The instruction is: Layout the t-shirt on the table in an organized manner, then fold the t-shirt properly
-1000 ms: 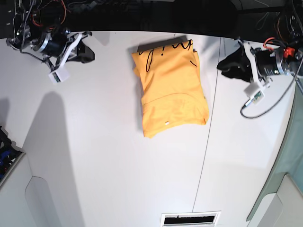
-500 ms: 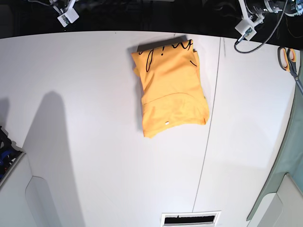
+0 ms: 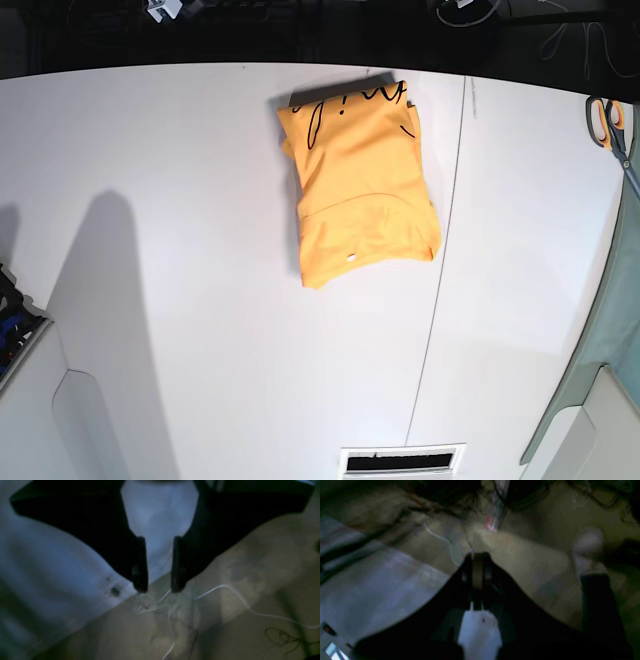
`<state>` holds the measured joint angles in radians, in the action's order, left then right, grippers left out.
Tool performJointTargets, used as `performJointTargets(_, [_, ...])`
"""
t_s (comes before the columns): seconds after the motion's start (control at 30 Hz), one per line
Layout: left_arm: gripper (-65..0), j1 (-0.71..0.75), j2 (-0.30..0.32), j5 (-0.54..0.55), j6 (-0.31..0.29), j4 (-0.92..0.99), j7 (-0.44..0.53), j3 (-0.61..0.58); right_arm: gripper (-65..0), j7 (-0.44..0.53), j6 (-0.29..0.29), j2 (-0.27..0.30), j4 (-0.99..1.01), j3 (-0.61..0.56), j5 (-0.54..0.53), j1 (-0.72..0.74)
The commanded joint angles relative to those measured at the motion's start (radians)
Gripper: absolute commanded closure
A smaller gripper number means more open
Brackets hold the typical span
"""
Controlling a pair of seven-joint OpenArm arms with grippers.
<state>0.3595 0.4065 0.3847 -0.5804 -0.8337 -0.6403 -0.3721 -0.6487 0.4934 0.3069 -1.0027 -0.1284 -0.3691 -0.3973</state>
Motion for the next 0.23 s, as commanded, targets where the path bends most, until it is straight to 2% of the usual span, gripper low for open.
performJointTargets(0.0, [-16.5, -0.027, 0.011, 0.014, -0.006, 0.030, 0.022, -0.026, 0.0, 0.001, 0.000, -0.004, 0.023, -0.015, 0.012, 0.021])
performJointTargets(0.1, [-16.5, -0.085, -0.003, 0.058, -0.006, 0.096, 0.083, -0.097, 0.0, -0.003, 0.000, -0.028, 0.071, -0.038, 0.065, 0.074])
performJointTargets(0.2, [-16.5, -0.113, -0.029, 0.056, -0.006, 0.103, 0.090, -0.126, 0.0, 0.006, 0.000, -0.044, 0.068, -0.037, 0.066, 0.096])
